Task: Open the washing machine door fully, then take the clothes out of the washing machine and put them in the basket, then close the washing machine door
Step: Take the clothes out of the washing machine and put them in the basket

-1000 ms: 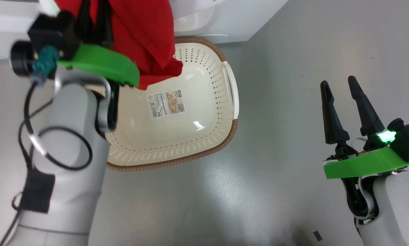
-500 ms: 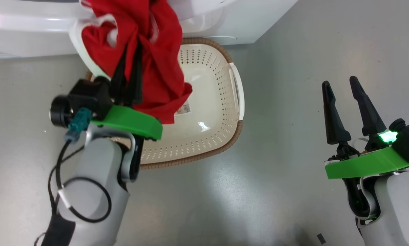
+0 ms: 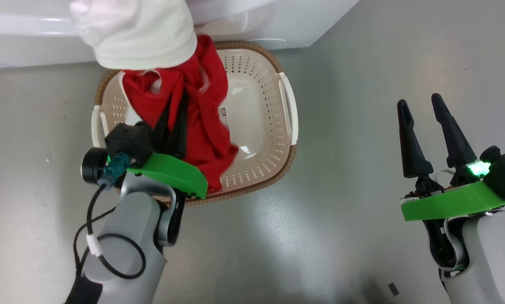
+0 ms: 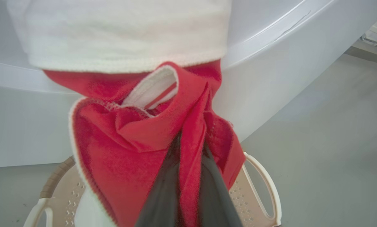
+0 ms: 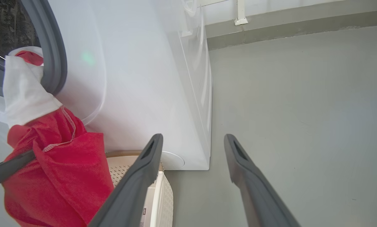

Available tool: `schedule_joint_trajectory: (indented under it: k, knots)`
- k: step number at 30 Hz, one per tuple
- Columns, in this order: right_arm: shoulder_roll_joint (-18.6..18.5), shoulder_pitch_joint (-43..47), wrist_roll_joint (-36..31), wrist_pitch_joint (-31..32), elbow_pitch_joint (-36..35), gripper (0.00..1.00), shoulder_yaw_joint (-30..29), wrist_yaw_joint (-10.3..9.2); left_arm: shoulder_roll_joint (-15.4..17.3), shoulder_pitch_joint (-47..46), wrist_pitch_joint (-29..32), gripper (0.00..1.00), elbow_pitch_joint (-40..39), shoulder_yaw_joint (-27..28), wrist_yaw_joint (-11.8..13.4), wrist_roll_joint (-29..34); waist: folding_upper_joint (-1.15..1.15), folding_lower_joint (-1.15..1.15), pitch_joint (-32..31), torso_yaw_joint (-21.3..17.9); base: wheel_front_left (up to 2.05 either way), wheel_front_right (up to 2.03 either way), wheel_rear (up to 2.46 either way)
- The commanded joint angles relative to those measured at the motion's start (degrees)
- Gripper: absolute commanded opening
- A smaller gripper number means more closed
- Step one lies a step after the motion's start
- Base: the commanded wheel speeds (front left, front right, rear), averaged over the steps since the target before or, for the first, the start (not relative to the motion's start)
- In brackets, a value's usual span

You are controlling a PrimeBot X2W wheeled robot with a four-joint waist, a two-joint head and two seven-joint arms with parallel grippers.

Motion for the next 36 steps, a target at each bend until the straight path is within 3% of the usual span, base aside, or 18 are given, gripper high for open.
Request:
schedule_joint_trajectory:
  k: [1, 31, 34, 36]
  knots:
    - [-0.2, 0.8, 0.1, -0.4, -1.2, 1.0, 1.0, 0.42, 1.4, 1.8, -0.2, 0.0, 0.2, 1.0, 0.2, -0.6, 0.0, 0.0, 0.3, -0.3, 0.0, 0.0, 0.0]
    - [0.9, -1.8, 0.8, -0.4, -1.5, 1.0, 1.5, 0.42, 1.4, -6.0, -0.2, 0.0, 23.1, 0.9, -4.3, -2.7, 0.0, 0.0, 5.6, -3.2, 0.0, 0.0, 0.0]
    - [0.9, -1.9, 0.8, -0.4, -1.5, 1.0, 1.6, 0.42, 1.4, -6.7, -0.2, 0.31, 23.7, 0.9, -4.3, -2.8, 0.0, 0.0, 6.0, -3.2, 0.0, 0.0, 0.0]
    - [0.9, -2.0, 0.8, -0.4, -1.4, 1.0, 1.7, 0.42, 1.4, -7.0, -0.2, 0.44, 24.0, 1.0, -4.2, -2.8, 0.0, 0.0, 6.1, -3.2, 0.0, 0.0, 0.0]
